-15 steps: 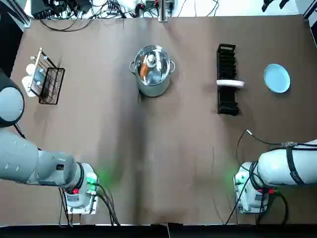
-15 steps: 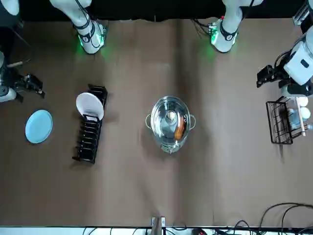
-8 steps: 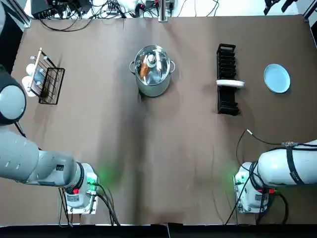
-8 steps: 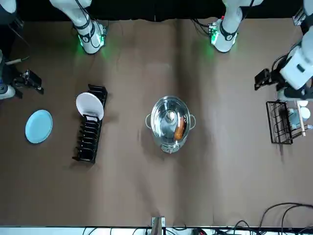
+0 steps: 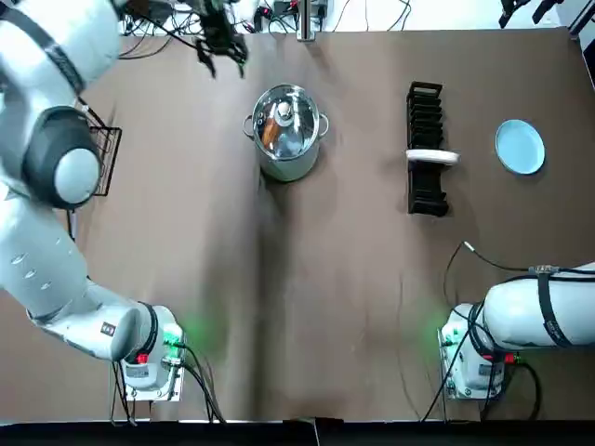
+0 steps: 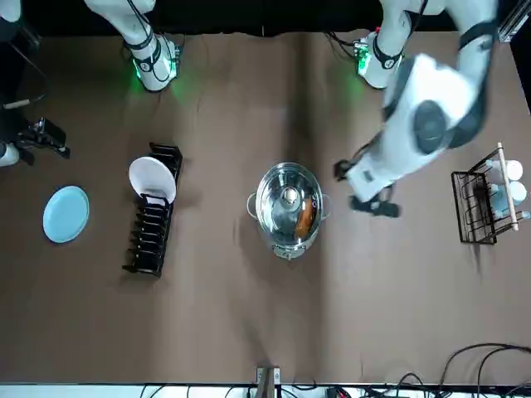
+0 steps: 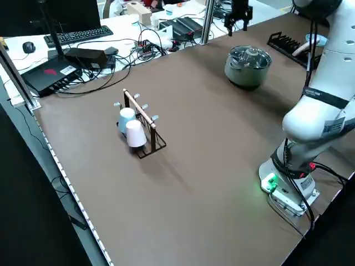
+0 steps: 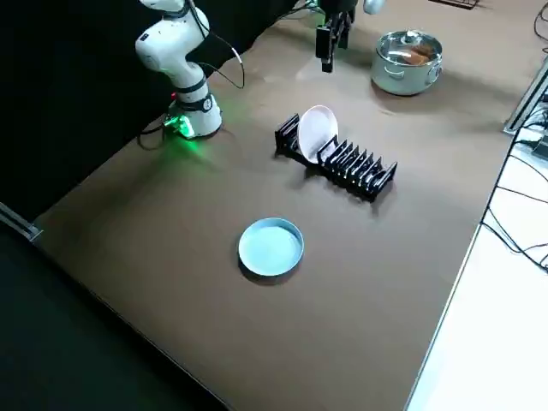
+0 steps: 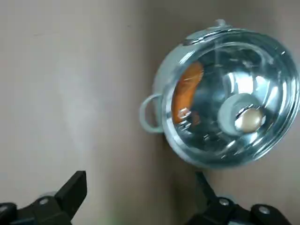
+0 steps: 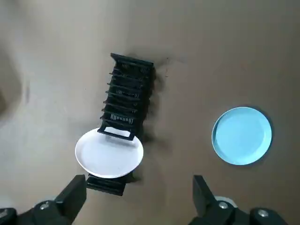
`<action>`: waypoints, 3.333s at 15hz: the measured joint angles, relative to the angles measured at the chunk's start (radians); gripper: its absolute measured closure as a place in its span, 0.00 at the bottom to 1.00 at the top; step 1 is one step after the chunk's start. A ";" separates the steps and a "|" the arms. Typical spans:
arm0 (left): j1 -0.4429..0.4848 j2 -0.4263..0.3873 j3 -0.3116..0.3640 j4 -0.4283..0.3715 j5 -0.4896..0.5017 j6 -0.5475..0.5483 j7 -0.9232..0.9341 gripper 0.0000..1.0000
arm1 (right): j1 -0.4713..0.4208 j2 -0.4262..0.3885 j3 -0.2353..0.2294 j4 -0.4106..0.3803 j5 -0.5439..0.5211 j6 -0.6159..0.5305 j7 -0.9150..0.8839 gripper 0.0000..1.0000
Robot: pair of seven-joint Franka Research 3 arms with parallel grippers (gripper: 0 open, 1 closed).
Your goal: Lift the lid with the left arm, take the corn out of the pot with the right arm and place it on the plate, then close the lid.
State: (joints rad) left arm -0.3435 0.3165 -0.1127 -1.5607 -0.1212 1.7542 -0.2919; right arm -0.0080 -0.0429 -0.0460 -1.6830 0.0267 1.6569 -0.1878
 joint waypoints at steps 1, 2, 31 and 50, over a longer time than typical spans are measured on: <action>-0.033 0.026 -0.001 0.000 0.000 0.039 -0.042 0.00 | 0.000 0.000 0.001 0.000 0.000 0.000 0.000 0.00; -0.062 0.046 -0.002 0.001 0.000 0.071 -0.074 0.00 | 0.001 0.000 0.001 -0.001 0.000 -0.001 -0.001 0.00; -0.255 0.228 0.016 0.015 0.116 0.386 -0.342 0.42 | -0.063 0.021 -0.002 -0.002 0.001 0.006 -0.002 0.00; -0.257 0.227 0.008 0.029 0.115 0.323 -0.416 0.49 | 0.001 0.028 0.016 -0.003 0.001 -0.002 0.000 0.00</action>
State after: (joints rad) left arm -0.6001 0.5436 -0.1046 -1.5315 -0.0060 2.0769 -0.7081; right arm -0.0073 -0.0153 -0.0297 -1.6862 0.0273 1.6548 -0.1877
